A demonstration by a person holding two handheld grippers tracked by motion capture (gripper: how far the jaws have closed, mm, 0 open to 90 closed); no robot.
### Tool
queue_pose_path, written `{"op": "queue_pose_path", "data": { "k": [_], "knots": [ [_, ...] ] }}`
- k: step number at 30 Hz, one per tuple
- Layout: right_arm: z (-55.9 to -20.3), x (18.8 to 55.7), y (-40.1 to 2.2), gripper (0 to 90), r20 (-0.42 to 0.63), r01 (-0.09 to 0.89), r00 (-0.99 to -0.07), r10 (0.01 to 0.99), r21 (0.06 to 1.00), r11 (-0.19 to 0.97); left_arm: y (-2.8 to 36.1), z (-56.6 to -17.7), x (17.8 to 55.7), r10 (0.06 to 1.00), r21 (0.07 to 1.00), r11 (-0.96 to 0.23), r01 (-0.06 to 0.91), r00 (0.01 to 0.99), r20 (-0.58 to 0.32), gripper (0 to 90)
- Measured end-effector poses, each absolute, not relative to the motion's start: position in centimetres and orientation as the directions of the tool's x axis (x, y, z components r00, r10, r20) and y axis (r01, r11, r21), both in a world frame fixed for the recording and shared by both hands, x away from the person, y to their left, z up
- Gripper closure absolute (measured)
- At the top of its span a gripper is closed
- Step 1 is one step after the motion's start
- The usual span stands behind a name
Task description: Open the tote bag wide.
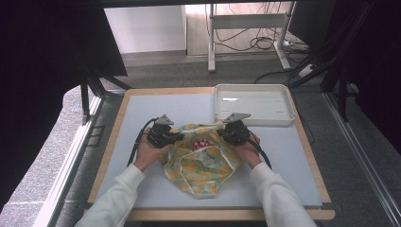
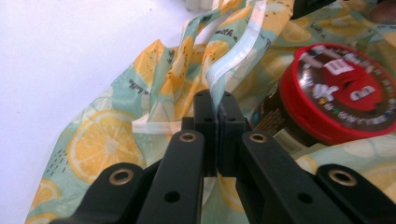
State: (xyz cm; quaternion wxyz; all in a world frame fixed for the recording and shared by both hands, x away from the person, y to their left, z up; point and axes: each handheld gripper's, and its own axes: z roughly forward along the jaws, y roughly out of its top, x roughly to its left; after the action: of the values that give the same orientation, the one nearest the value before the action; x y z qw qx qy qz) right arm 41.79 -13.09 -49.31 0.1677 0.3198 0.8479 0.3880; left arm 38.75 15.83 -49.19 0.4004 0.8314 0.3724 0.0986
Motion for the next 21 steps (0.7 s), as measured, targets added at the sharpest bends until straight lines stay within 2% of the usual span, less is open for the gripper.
{"op": "queue_pose_path", "data": {
  "k": [21],
  "knots": [
    [-51.6, 42.4, -12.8, 88.9, -0.027, 0.454, -0.742, 0.670, 0.716, 0.531, 15.2, -52.6, 40.3, 0.716, 0.668, -0.411, 0.620, 0.673, -0.185, 87.1]
  ]
}}
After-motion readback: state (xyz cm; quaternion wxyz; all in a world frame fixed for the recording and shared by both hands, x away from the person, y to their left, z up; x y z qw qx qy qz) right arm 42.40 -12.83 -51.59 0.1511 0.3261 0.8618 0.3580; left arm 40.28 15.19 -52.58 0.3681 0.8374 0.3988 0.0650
